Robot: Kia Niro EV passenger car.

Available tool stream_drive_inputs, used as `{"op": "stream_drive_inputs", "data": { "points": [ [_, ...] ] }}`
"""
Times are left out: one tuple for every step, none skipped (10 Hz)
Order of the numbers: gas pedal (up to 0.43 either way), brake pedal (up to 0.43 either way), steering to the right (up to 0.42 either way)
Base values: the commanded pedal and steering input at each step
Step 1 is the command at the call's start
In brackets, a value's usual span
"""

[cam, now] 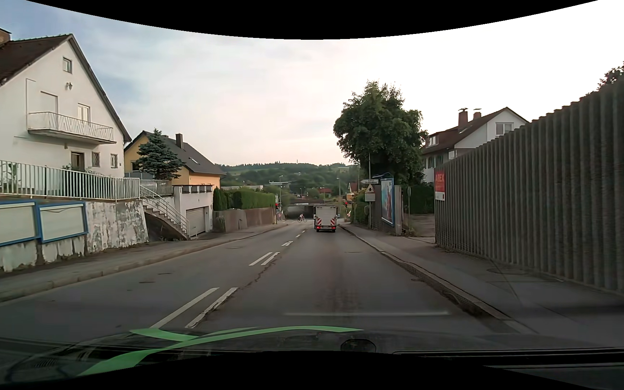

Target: Follow the waypoints while adhering to traffic rules and regulations

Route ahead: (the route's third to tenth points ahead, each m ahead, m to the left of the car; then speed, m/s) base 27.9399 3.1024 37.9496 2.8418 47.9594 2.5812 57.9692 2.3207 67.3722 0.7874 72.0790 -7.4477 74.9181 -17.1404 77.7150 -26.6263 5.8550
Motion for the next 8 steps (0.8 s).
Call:
{"op": "stream_drive_inputs", "data": {
  "points": [
    [0.000,0.159,-0.004],
    [0.000,0.165,-0.006],
    [0.000,0.171,-0.007],
    [0.000,0.177,-0.007],
    [0.000,0.183,-0.007],
    [0.000,0.189,-0.007],
    [0.000,0.201,-0.007],
    [0.000,0.201,-0.007]
  ]
}}
